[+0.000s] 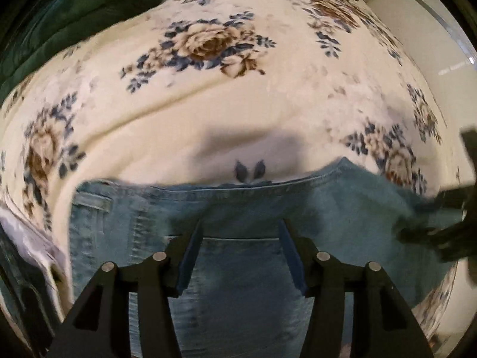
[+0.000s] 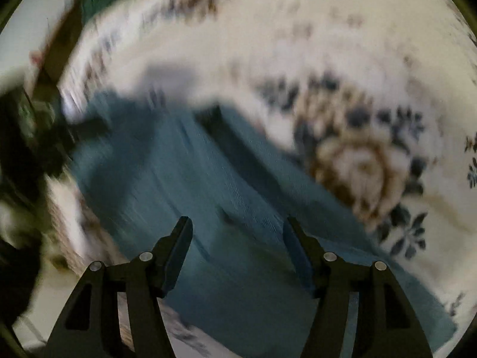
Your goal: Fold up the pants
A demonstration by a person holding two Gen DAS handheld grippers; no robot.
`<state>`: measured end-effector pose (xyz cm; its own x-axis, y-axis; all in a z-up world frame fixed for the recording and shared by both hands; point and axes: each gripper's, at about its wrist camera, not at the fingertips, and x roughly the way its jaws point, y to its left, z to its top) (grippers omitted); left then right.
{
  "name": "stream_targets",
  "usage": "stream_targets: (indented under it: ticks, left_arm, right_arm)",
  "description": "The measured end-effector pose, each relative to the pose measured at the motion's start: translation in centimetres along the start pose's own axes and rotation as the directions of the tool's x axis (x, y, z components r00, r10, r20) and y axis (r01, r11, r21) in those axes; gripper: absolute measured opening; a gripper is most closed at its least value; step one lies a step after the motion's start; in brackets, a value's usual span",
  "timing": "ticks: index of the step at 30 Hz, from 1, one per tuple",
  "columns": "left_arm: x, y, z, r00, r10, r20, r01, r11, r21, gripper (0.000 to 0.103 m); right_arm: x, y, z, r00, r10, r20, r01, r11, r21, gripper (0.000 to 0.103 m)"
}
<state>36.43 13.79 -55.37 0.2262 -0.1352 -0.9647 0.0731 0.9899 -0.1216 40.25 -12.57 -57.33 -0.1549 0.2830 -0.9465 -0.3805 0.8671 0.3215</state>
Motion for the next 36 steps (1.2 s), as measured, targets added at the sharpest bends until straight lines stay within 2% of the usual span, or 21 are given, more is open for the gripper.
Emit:
stream_targets:
  ticks: [1, 2, 5, 10, 12, 13, 15, 17, 18, 19, 22, 23, 25, 27, 29, 30, 31, 32, 33, 34, 36]
  left_arm:
    - [0.3, 0.0, -0.1, 1.000, -0.012, -0.002, 0.012, 1.000, -0.025, 0.050]
    - [0.7, -0.2, -0.2, 1.000, -0.022, -0.007, 0.022, 0.998, -0.055, 0.050]
    - [2.2, -1.1, -0.4, 0.999, -0.026, -0.027, 0.024, 0.996, -0.087, 0.050]
    - [2.5, -2.7, -1.5, 0.999, -0.010, -0.049, 0.005, 0.995, -0.102, 0.050]
    - [1.3, -4.0, -2.3, 0.999, -0.025, -0.029, 0.022, 0.994, -0.105, 0.052]
    - [0.7, -4.9, -2.7, 0.999, -0.028, -0.022, 0.026, 0.995, -0.099, 0.056]
    - [-0.1, -7.0, -3.7, 0.999, -0.034, -0.014, 0.033, 0.996, -0.085, 0.075]
    - [-0.7, -9.4, -4.9, 0.999, -0.031, 0.008, 0.032, 0.996, -0.079, 0.089]
    - [-0.8, -10.4, -5.3, 0.999, -0.029, 0.017, 0.030, 0.996, -0.080, 0.095]
    - [-0.7, -12.1, -6.1, 0.999, -0.036, 0.021, 0.037, 0.996, -0.078, 0.095]
    - [0.3, -15.8, -7.5, 0.999, -0.039, 0.015, 0.040, 0.996, -0.082, 0.096]
    - [0.8, -17.1, -8.4, 0.999, -0.036, 0.009, 0.037, 0.995, -0.096, 0.096]
    - [1.7, -19.1, -9.7, 0.999, -0.037, -0.008, 0.036, 0.991, -0.126, 0.096]
    - [2.5, -21.0, -11.2, 0.999, -0.035, -0.030, 0.030, 0.988, -0.149, 0.096]
    - [2.9, -23.1, -13.1, 0.999, -0.019, -0.036, 0.013, 0.990, -0.143, 0.096]
    - [2.9, -23.9, -13.7, 0.999, -0.003, -0.032, -0.001, 0.991, -0.132, 0.096]
    - [2.7, -24.6, -14.2, 1.000, 0.014, -0.023, -0.017, 0.993, -0.120, 0.096]
    - [2.5, -25.3, -14.6, 1.000, 0.029, -0.012, -0.030, 0.994, -0.109, 0.096]
    - [2.4, -25.6, -14.7, 0.999, 0.038, -0.004, -0.038, 0.994, -0.103, 0.096]
    - [2.1, -25.8, -14.9, 0.999, 0.052, 0.006, -0.051, 0.994, -0.097, 0.096]
    - [1.8, -26.0, -15.4, 0.998, 0.058, 0.021, -0.055, 0.993, -0.100, 0.096]
  right_arm:
    - [0.9, -0.1, -0.2, 0.999, -0.053, -0.007, 0.053, 0.999, -0.003, 0.009]
    - [0.8, -0.8, -0.3, 0.993, -0.113, 0.044, 0.111, 0.993, 0.032, 0.007]
    - [1.3, -5.8, -0.2, 0.990, 0.007, 0.141, -0.051, 0.950, 0.309, 0.007]
    - [2.3, -7.6, -0.9, 0.982, 0.059, 0.181, -0.126, 0.912, 0.390, 0.013]
    - [0.6, -9.1, -2.6, 0.940, 0.174, 0.292, -0.294, 0.850, 0.438, 0.028]
    - [-0.5, -9.5, -4.0, 0.922, 0.181, 0.343, -0.330, 0.830, 0.449, 0.036]
    - [-3.7, -11.3, -8.5, 0.874, 0.138, 0.467, -0.376, 0.801, 0.467, 0.083]
    - [-6.8, -13.6, -14.9, 0.826, 0.039, 0.563, -0.396, 0.752, 0.528, 0.084]
    - [-7.7, -14.6, -17.7, 0.819, -0.021, 0.573, -0.384, 0.722, 0.575, 0.084]
    - [-8.6, -16.1, -21.0, 0.817, -0.090, 0.569, -0.365, 0.682, 0.633, 0.084]
    - [-10.8, -20.9, -32.6, 0.820, -0.332, 0.467, -0.287, 0.467, 0.836, 0.084]
    - [-11.1, -22.9, -37.1, 0.818, -0.401, 0.413, -0.273, 0.362, 0.891, 0.084]
    - [-10.4, -26.6, -44.1, 0.825, -0.434, 0.362, -0.310, 0.187, 0.932, 0.084]
    - [-8.7, -29.3, -48.7, 0.825, -0.410, 0.389, -0.388, 0.090, 0.917, 0.084]
    - [-6.1, -31.6, -50.1, 0.824, -0.337, 0.456, -0.463, 0.063, 0.884, 0.082]
    - [-5.2, -32.4, -49.9, 0.805, -0.307, 0.507, -0.509, 0.080, 0.857, 0.075]
    - [-4.2, -32.8, -49.0, 0.789, -0.281, 0.546, -0.536, 0.118, 0.836, 0.061]
    - [-3.6, -32.4, -46.8, 0.784, -0.277, 0.555, -0.527, 0.175, 0.832, 0.020]
    - [-3.7, -32.3, -45.6, 0.799, -0.295, 0.523, -0.474, 0.224, 0.851, 0.014]
    - [-4.5, -31.7, -44.0, 0.815, -0.346, 0.465, -0.373, 0.302, 0.878, 0.012]
    - [-6.1, -30.3, -42.9, 0.792, -0.427, 0.436, -0.282, 0.378, 0.882, 0.009]
